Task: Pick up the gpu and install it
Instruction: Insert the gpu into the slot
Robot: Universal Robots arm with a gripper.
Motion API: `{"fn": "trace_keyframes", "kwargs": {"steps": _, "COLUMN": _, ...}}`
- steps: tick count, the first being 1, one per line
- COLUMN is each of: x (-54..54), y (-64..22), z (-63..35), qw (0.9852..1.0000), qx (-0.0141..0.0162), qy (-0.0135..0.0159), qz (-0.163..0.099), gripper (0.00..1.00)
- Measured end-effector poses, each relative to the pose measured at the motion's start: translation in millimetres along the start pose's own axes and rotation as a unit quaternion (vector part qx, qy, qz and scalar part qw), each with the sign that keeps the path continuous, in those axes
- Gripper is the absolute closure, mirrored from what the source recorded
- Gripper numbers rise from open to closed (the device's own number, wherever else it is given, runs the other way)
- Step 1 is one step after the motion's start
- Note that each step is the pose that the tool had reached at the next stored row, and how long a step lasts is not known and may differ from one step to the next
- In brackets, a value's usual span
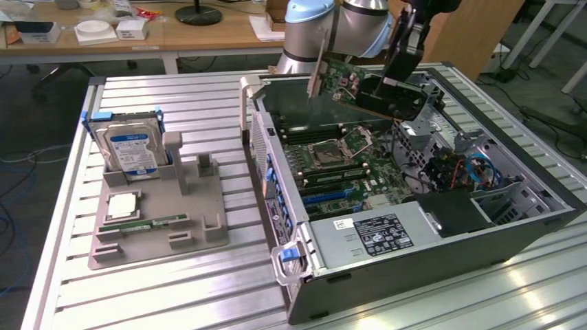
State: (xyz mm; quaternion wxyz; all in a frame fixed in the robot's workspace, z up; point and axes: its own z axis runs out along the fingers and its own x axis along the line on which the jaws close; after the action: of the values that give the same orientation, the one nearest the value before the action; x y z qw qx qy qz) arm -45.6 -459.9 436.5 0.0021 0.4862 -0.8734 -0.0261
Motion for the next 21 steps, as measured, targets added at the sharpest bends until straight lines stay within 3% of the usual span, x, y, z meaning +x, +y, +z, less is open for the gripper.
{"fn": "trace_keyframes", "kwargs": {"steps": 10, "x": 1.0, "y": -0.7, "z": 0.1, "qw": 0.9993, "qx": -0.0009, "qy": 0.0018, "qz": -0.039, "gripper": 0.74}}
{"fn": "trace_keyframes", "kwargs": {"steps": 21, "x": 2.5, "y": -1.5, "z": 0.2, "qw": 0.9960, "qx": -0.0019, "qy": 0.0043, "qz": -0.089, "gripper": 0.74}}
